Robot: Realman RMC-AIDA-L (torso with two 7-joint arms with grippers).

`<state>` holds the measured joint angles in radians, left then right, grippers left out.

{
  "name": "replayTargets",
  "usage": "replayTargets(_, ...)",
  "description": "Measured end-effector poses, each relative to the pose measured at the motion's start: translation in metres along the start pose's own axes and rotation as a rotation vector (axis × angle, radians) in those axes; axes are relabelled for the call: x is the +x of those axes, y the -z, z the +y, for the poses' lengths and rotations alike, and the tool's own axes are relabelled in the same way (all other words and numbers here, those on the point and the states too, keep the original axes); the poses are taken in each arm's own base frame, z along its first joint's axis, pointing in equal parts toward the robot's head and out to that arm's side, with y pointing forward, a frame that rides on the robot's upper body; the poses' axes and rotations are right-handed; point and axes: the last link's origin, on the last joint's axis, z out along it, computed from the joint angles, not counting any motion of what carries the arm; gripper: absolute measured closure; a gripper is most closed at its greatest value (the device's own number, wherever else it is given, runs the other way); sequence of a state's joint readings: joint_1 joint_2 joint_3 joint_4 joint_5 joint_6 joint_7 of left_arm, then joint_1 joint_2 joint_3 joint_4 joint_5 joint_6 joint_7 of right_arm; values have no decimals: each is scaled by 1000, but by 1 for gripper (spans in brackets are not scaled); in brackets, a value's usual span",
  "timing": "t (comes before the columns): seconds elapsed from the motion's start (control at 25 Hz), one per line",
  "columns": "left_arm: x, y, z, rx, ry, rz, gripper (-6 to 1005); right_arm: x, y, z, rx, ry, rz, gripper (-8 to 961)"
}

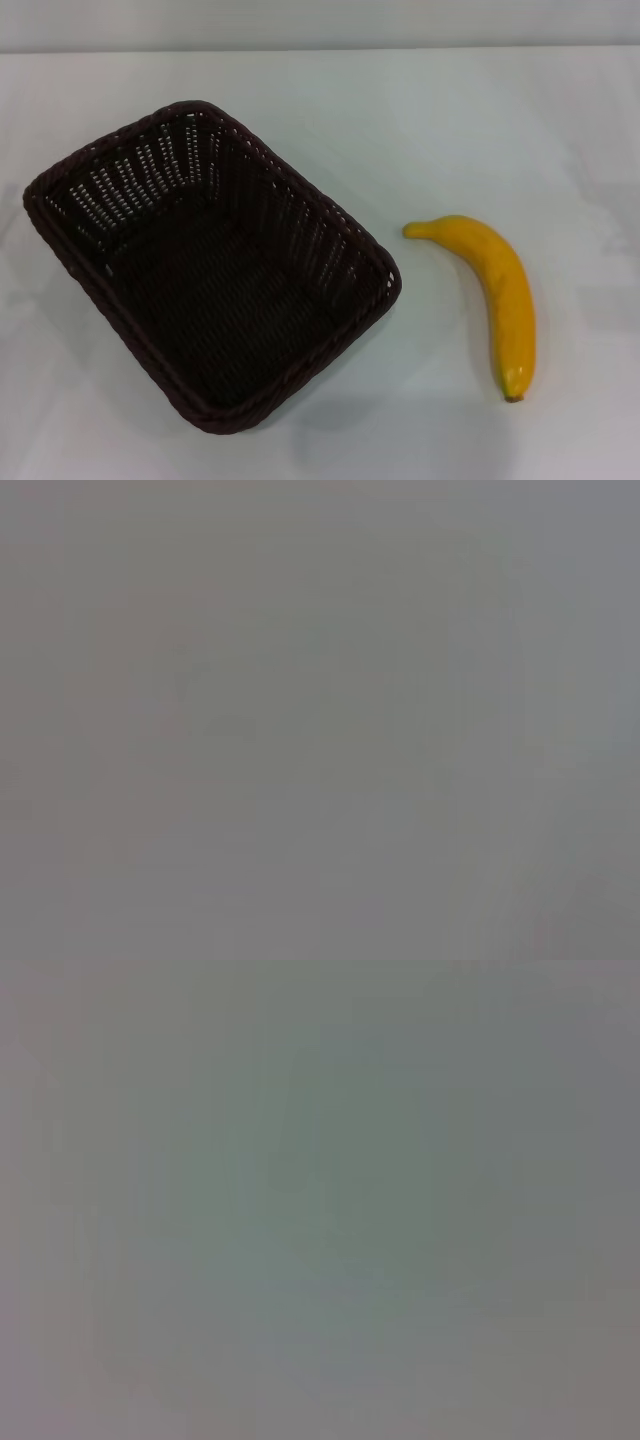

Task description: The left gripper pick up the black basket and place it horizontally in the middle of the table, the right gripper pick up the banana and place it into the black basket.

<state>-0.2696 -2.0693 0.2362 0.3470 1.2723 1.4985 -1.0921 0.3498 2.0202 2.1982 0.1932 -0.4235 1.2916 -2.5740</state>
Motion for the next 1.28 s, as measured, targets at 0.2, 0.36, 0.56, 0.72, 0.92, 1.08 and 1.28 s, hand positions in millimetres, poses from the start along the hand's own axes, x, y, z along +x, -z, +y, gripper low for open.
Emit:
replayTargets(0.2,1,2,-1,7,-1,3,125,0,0,0,0,-1,0,111)
replayTargets(0.36,1,3,-2,9,1,3,126,1,0,0,1,-2,1,111)
replayTargets(0.56,5,0,-4,-19,19,-33,128,1,0,1,0,-2,1,111)
replayTargets(0.72,22,-7,-13,-56,65,-105,129,1,0,1,0,-3,1,111)
replayTargets(0.92,54,-20,-26,-82,103,-268,131,0,-2,2,-3,-4,1,111)
replayTargets(1.08,86,-41,-31,-88,112,-477,132,0,-3,2,-5,-4,0,112)
replayTargets(1.28,107,-72,-22,-102,-1,-751,134,0,-4,3,-6,-4,-1,112)
